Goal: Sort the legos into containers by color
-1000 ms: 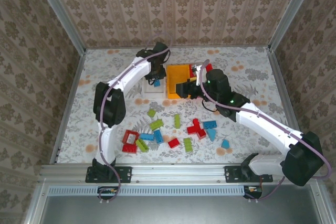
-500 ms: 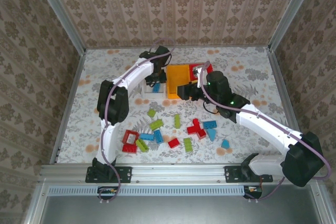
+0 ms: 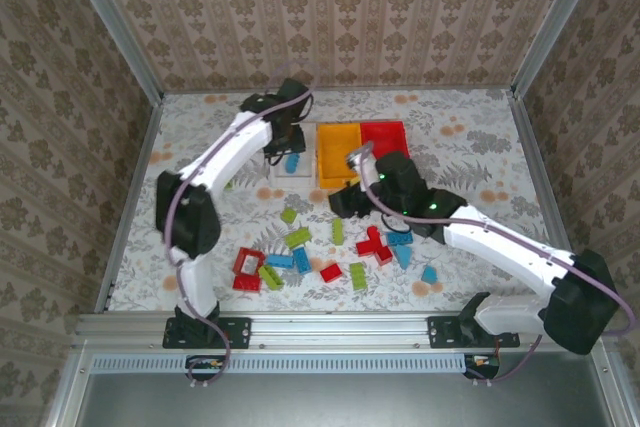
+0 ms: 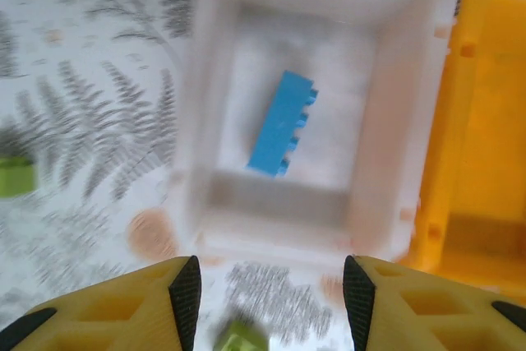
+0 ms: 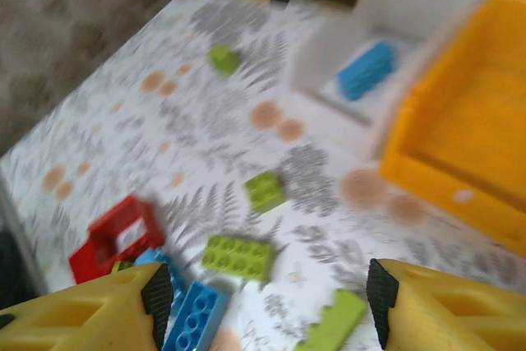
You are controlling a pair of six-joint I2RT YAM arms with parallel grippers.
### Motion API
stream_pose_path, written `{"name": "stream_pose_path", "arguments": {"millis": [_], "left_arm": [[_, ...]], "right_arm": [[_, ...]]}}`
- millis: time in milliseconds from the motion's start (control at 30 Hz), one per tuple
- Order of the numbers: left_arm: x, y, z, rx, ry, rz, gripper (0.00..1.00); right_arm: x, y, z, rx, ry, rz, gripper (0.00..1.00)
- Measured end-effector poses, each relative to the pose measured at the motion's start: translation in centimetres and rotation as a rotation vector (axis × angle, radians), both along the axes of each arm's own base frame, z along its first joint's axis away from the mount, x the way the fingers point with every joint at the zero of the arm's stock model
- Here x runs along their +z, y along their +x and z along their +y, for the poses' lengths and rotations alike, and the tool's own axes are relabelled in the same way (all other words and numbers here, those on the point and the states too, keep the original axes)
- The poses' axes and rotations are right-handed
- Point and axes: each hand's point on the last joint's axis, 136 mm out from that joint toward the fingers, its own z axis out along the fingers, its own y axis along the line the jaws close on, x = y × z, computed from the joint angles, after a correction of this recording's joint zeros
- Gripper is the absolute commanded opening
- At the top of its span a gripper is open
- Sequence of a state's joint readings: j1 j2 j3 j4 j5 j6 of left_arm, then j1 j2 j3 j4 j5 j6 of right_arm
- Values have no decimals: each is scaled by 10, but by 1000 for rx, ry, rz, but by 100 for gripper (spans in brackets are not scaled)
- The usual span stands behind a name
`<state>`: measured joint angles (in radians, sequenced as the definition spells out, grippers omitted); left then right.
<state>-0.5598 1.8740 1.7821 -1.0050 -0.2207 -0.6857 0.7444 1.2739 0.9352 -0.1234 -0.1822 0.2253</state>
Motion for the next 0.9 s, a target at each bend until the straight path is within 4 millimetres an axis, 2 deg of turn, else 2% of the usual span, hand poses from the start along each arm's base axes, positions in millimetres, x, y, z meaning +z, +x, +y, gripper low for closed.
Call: {"name": "stream_pose_path", "arguments": {"millis": [100, 167, 233, 333, 433, 533, 667, 767, 900], "left_arm": [[38, -39, 32, 41, -44, -66, 52], [53, -69, 58, 81, -80, -104, 53], [59, -104, 85, 128, -104, -119, 54], [56, -151, 113, 180, -132, -117, 55], [50, -184, 132, 217, -155, -112, 55], [44, -202, 141, 240, -167, -100, 54], [41, -208, 144, 262, -169, -77, 54], [42, -212, 145, 279, -184, -79, 54], [51, -225, 152, 297, -228, -127, 54]], "right_arm": [[-10, -22, 45, 174, -40, 3, 63], [-20, -33, 75, 272, -62, 22, 60], [-32, -40, 103, 350, -88, 44, 55], [-47, -45, 135, 420, -118, 69, 53], [-56, -48, 146, 438, -130, 79, 53], [-57, -47, 147, 428, -132, 74, 53], [-59, -44, 147, 421, -155, 69, 52], [-64, -41, 157, 438, -173, 69, 51], [-82, -43, 178, 480, -219, 86, 46]]}}
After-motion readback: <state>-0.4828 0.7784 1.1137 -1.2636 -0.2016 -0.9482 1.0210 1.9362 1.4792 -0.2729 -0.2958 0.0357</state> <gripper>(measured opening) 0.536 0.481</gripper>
